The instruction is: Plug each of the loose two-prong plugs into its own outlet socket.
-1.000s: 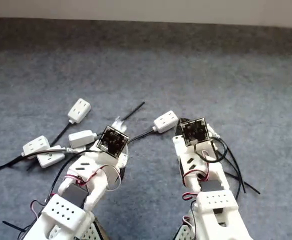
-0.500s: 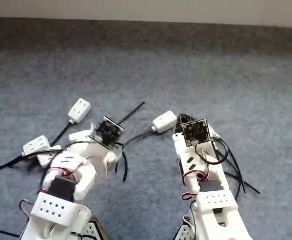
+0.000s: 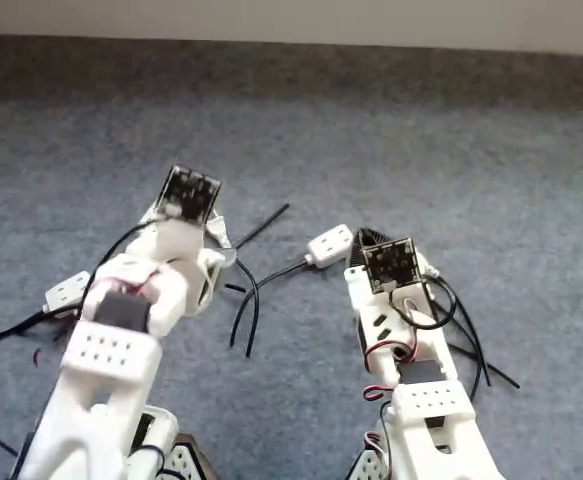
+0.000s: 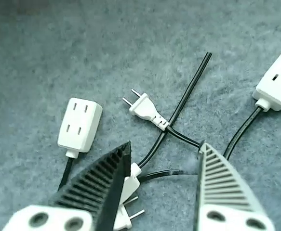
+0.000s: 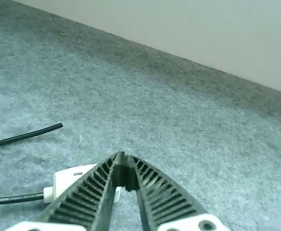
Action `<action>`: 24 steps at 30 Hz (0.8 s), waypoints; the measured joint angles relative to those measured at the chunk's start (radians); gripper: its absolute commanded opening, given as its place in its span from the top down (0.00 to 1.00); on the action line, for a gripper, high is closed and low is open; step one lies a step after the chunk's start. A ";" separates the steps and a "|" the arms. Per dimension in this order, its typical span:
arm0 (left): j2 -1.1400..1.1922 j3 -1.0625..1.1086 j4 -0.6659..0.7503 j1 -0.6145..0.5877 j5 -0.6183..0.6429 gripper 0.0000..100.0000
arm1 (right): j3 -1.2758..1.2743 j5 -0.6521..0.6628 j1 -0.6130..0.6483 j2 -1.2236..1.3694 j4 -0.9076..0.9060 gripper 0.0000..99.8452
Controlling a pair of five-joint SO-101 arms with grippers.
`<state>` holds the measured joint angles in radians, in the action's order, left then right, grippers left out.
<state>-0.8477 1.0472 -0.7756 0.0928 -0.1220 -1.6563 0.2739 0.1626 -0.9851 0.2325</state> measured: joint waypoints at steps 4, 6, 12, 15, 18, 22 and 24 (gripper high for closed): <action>0.296 -0.147 0.048 0.000 0.094 0.78 | 0.000 0.000 0.000 0.000 0.000 0.99; 0.431 -0.235 0.054 0.000 0.149 0.78 | 0.000 0.000 0.000 0.000 0.000 0.99; 0.755 -0.442 0.055 0.000 0.331 0.78 | 0.000 0.000 0.000 0.000 0.000 0.99; 0.844 -0.511 0.055 -0.005 0.405 0.78 | 0.000 0.000 0.002 0.000 0.000 0.99; 0.895 -0.557 0.055 -0.034 0.486 0.78 | 0.000 0.000 0.005 0.000 0.000 0.99; 0.914 -0.569 0.055 -0.071 0.574 0.78 | 0.000 0.000 0.015 0.000 0.000 0.99; 0.914 -0.571 0.055 -0.078 0.591 0.78 | 0.000 0.000 0.015 0.000 0.000 0.99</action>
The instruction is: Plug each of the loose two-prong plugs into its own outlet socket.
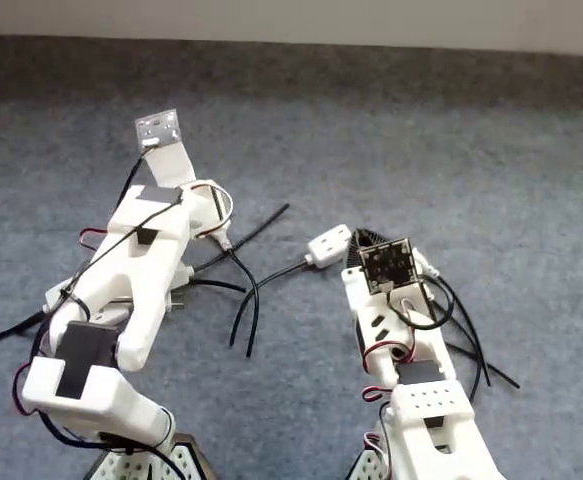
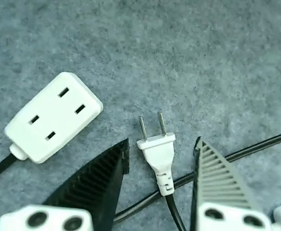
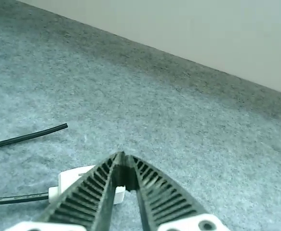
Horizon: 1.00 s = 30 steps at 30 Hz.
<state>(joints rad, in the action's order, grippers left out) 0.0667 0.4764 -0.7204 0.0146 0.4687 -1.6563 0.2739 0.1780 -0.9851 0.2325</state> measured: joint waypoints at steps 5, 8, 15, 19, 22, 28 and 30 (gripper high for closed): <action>0.000 0.000 -0.015 -0.005 0.034 0.78 | 0.000 0.000 0.000 0.000 0.000 0.99; 0.000 0.000 -0.018 -0.005 0.089 0.78 | 0.000 0.000 0.000 0.000 0.000 0.99; 0.000 0.000 -0.018 0.025 0.109 0.78 | 0.000 0.000 0.000 0.000 0.000 0.99; 0.006 -0.005 -0.035 0.038 0.109 0.78 | 0.000 0.000 0.000 0.000 0.000 0.99; 0.015 -0.035 -0.069 0.041 0.109 0.78 | 0.000 0.000 0.000 0.000 0.000 0.99; 0.212 -0.204 -0.199 0.041 0.109 0.78 | 0.000 0.000 0.000 0.000 0.000 0.99; 0.287 -0.298 -0.279 0.041 0.109 0.78 | 0.000 0.000 0.000 0.000 0.000 0.99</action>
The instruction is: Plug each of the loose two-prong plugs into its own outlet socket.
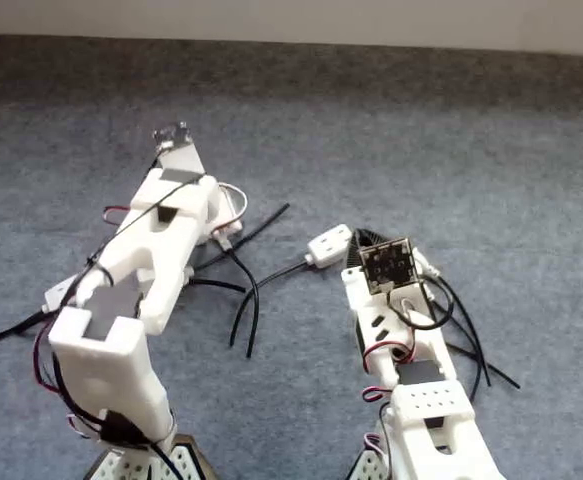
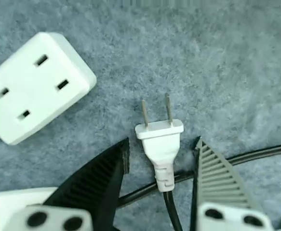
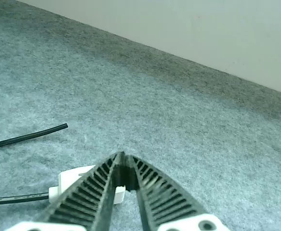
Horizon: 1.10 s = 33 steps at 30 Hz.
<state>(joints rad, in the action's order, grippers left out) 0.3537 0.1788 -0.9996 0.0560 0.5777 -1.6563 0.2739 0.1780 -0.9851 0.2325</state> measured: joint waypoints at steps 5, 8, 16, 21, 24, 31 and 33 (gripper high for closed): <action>0.149 -0.232 -0.184 -0.002 0.000 0.78 | 0.000 0.000 0.000 0.000 0.000 0.99; 0.199 -0.318 -0.249 -0.003 0.023 0.78 | 0.000 0.000 0.000 0.000 0.000 0.99; 0.219 -0.402 -0.321 -0.017 0.064 0.86 | 0.000 0.000 0.000 0.000 0.000 0.99; 0.219 -0.419 -0.331 -0.020 0.064 0.88 | 0.000 0.000 0.000 0.000 0.000 0.99; 0.219 -0.419 -0.333 -0.020 0.064 0.88 | 0.000 0.000 0.000 0.000 0.000 0.99; 0.224 -0.419 -0.334 -0.023 0.064 0.89 | 0.000 0.000 0.000 0.000 0.000 0.99; 0.224 -0.419 -0.334 -0.023 0.064 0.89 | 0.000 0.000 0.000 0.000 0.000 0.99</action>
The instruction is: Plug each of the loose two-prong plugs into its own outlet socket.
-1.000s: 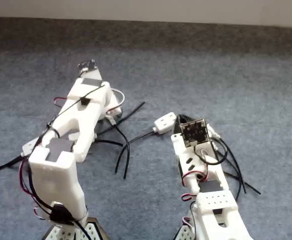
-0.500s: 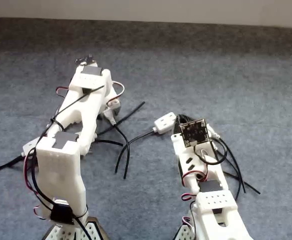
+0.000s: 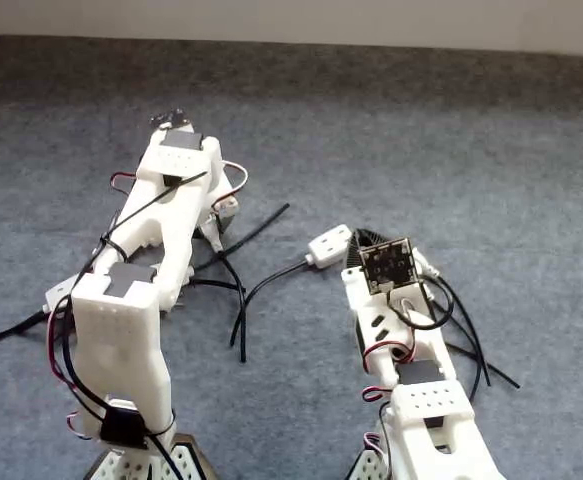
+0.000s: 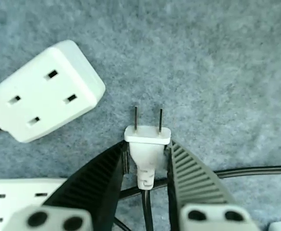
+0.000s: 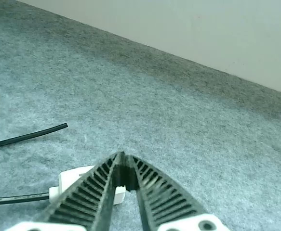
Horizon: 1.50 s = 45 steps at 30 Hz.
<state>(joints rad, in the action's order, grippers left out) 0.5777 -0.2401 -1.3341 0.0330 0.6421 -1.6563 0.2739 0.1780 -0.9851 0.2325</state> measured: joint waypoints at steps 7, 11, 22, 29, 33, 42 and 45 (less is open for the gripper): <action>0.055 -0.020 0.002 0.000 0.000 0.91 | 0.000 0.000 0.000 0.000 0.000 0.99; 0.061 -0.021 0.003 0.000 -0.006 0.99 | 0.000 0.000 0.000 0.000 0.000 0.99; -0.098 -0.006 0.000 -0.003 -0.193 0.99 | 0.000 0.000 0.000 0.000 0.000 0.99; -0.348 -0.005 0.000 0.104 -0.600 0.99 | 0.000 0.000 0.000 0.000 0.000 0.99; -0.422 -0.002 -0.035 0.190 -0.901 0.99 | 0.000 0.000 0.000 0.000 0.000 0.99; -0.430 -0.002 -0.218 0.203 -1.471 0.99 | 0.000 0.000 0.000 0.000 0.000 0.99; -0.430 -0.002 -0.233 0.187 -1.527 0.99 | 0.000 0.000 0.000 0.000 0.000 0.99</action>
<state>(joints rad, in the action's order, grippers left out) 0.1481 -0.2417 -1.5673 0.2202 -0.8846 -1.6563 0.2739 0.1780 -0.9851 0.2325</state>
